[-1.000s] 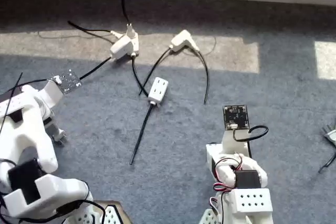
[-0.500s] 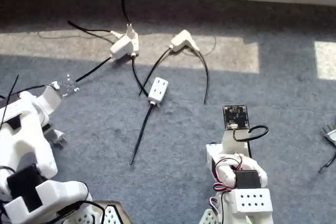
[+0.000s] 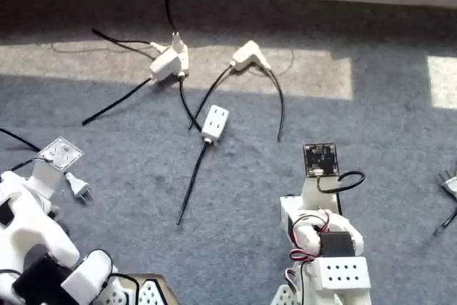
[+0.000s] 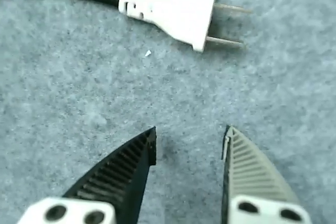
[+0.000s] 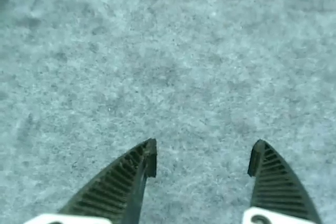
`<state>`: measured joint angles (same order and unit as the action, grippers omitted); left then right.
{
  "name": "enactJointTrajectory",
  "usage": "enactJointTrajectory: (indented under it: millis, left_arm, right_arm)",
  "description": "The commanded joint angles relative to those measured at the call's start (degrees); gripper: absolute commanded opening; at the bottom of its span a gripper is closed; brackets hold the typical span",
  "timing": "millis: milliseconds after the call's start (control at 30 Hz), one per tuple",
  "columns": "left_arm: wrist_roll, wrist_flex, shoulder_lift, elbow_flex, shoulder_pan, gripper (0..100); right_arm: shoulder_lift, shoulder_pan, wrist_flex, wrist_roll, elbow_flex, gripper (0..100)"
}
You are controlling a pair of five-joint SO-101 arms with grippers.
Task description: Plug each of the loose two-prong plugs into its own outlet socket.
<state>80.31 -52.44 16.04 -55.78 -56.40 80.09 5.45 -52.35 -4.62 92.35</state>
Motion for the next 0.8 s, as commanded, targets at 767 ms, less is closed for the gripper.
enactJointTrajectory:
  millis: [767]
  left_arm:
    - [-69.9,-14.0,23.7,8.5,18.7,23]
  right_arm:
    - [0.2,2.8,0.8,-2.1,0.7,27.8]
